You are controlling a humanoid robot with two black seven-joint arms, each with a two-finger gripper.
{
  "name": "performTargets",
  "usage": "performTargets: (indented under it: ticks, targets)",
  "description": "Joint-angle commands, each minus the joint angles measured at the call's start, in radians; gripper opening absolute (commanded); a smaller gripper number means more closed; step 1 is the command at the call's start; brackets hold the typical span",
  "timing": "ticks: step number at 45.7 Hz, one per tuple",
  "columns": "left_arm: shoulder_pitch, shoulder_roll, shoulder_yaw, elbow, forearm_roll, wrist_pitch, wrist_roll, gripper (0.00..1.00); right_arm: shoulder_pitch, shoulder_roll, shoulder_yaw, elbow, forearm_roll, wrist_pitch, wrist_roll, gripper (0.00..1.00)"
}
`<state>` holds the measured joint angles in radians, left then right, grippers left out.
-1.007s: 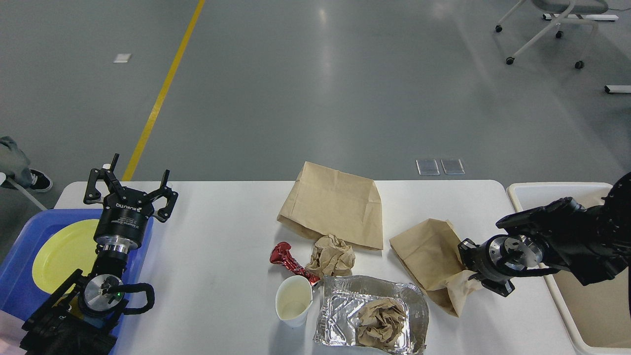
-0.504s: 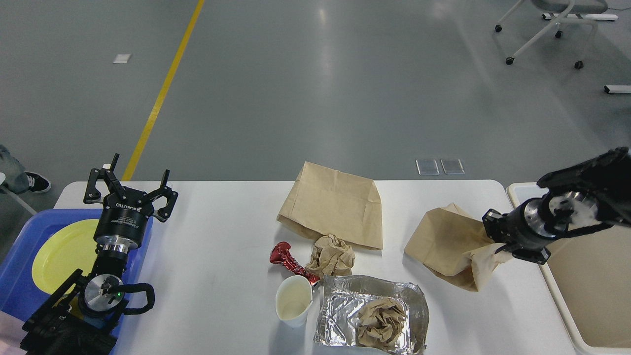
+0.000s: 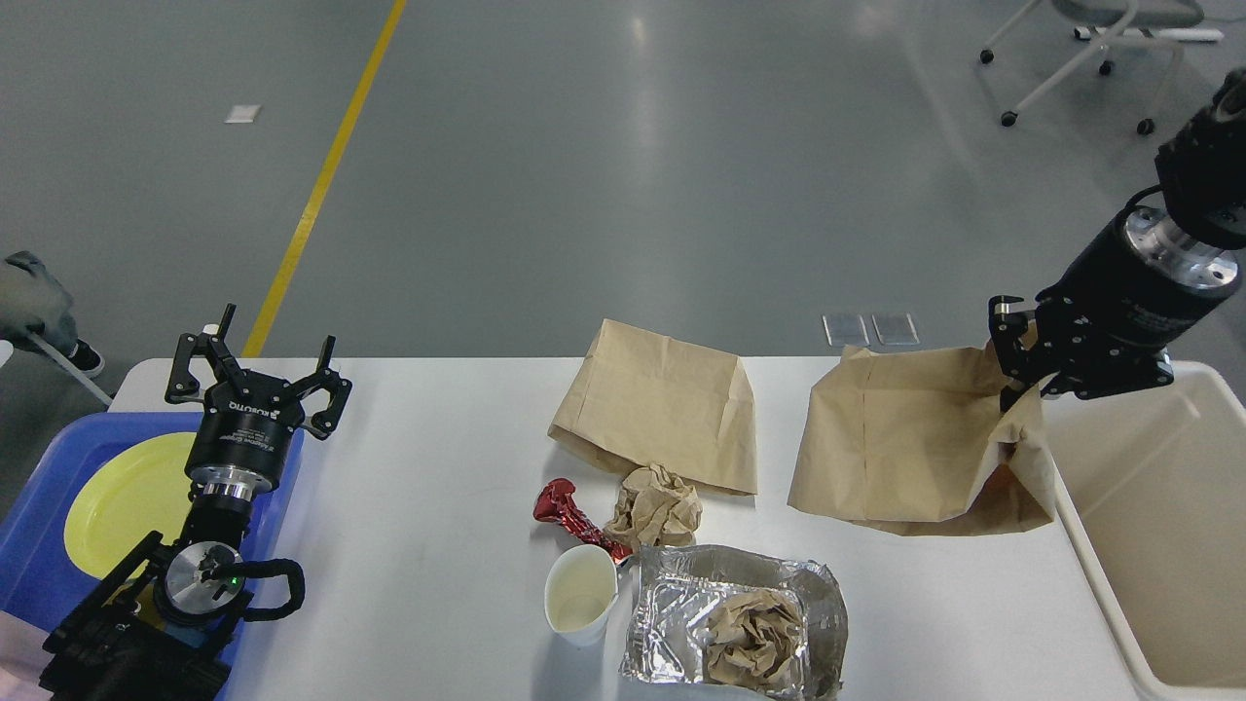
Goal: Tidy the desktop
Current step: 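Lift the paper bag and drop it into the beige bin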
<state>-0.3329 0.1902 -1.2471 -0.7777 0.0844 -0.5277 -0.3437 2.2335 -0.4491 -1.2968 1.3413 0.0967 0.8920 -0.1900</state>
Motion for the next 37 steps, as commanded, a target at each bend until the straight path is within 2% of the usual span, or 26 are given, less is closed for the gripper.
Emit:
performTargets:
  ticks: [1, 14, 17, 23, 29, 37]
  targets:
    - [0.0, 0.0, 0.0, 0.0, 0.0, 0.002, 0.0, 0.99, 0.107, 0.0, -0.006, 0.056, -0.017, 0.024, 0.0, 0.0]
    - [0.0, 0.0, 0.0, 0.0, 0.0, -0.002, 0.0, 0.99, 0.124, -0.046, -0.019, 0.048, -0.002, 0.007, -0.002, 0.0]
    - [0.0, 0.0, 0.0, 0.0, 0.0, -0.002, 0.0, 0.99, 0.124, -0.083, -0.055, 0.038, 0.009, -0.047, -0.002, 0.0]
    - [0.0, 0.0, 0.0, 0.0, 0.0, -0.002, 0.0, 0.99, 0.1, -0.238, -0.122, -0.014, 0.021, -0.198, -0.003, 0.0]
    - [0.0, 0.0, 0.002, 0.0, 0.0, -0.002, 0.0, 0.99, -0.095, -0.344, -0.107, -0.174, 0.012, -0.295, -0.009, 0.0]
    - [0.0, 0.0, 0.002, 0.0, 0.0, -0.002, 0.0, 0.99, -0.452, -0.37, 0.031, -0.473, 0.014, -0.315, -0.008, 0.0]
